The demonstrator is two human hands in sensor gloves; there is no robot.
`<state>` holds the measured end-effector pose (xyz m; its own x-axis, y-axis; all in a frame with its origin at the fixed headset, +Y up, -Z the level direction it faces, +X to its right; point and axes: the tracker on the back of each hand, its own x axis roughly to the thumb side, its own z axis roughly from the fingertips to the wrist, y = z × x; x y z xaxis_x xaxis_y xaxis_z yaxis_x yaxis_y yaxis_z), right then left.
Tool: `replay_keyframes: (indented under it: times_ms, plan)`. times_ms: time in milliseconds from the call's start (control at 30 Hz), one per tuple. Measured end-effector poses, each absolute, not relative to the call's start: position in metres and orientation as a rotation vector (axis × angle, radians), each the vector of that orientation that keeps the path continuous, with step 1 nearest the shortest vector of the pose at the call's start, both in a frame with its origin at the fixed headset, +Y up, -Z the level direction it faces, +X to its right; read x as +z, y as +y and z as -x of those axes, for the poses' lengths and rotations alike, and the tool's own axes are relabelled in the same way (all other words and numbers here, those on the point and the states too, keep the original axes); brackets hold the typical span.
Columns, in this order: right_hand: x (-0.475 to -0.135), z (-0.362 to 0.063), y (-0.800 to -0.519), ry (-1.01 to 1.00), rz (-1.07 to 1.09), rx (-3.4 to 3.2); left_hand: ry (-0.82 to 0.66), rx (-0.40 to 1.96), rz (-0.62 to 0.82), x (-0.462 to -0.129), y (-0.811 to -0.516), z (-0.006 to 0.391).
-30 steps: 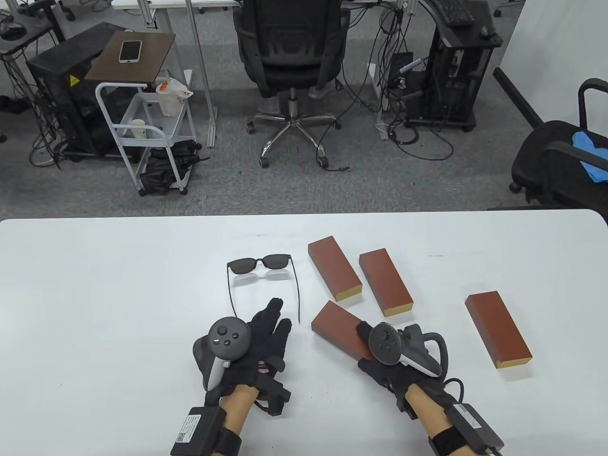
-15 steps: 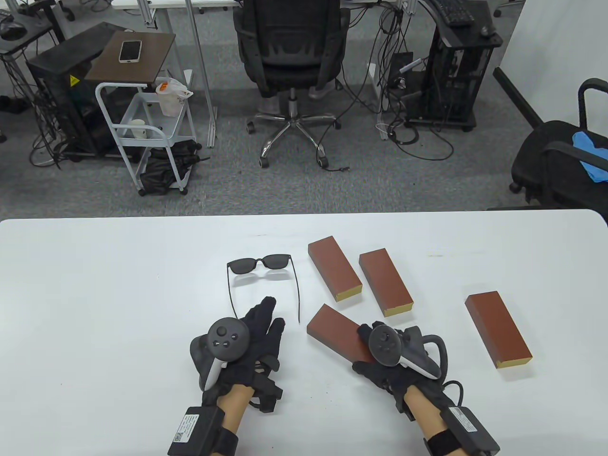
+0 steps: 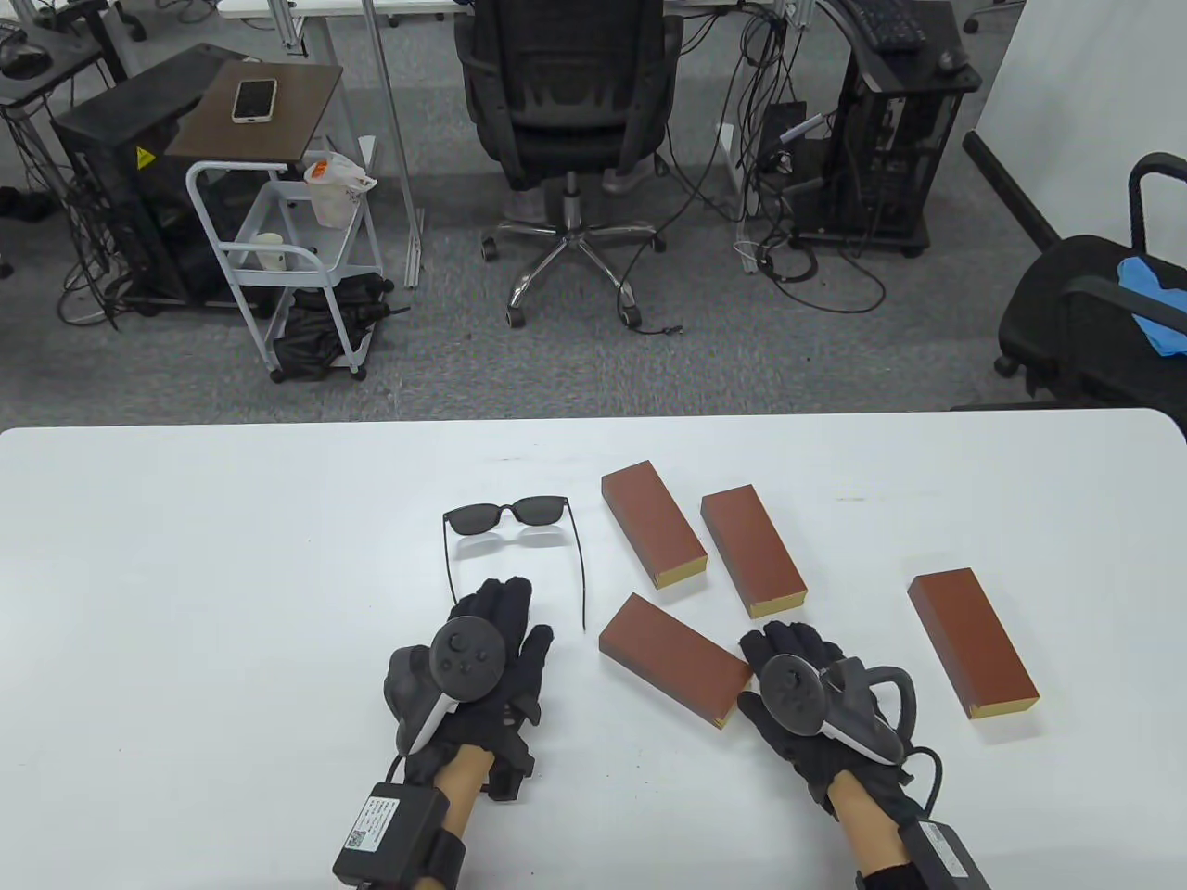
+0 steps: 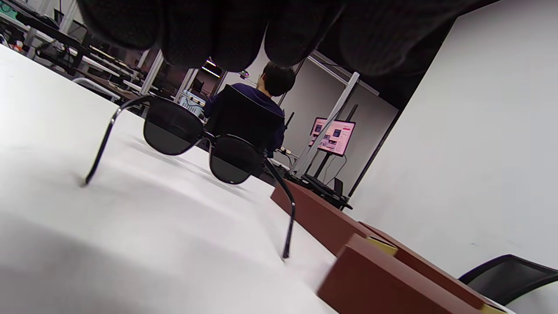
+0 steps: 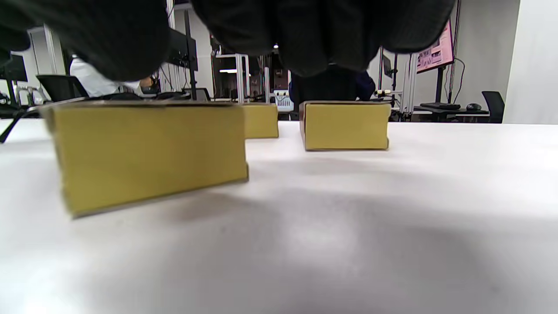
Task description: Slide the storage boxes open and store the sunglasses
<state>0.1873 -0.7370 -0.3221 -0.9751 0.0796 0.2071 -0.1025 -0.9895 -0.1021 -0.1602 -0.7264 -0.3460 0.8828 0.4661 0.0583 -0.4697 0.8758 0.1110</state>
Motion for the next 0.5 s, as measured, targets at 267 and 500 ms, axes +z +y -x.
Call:
replay_keyframes:
  times_ms: [267,500]
  plan:
    - [-0.321,-0.202,-0.723,-0.278,-0.263,3.009,0.051,0.317,-0.122,-0.402,-0.716,0.178]
    - [-0.319,-0.226,-0.723,-0.267,-0.129,2.97,0.163,0.111,-0.091,-0.46,-0.701,0.189]
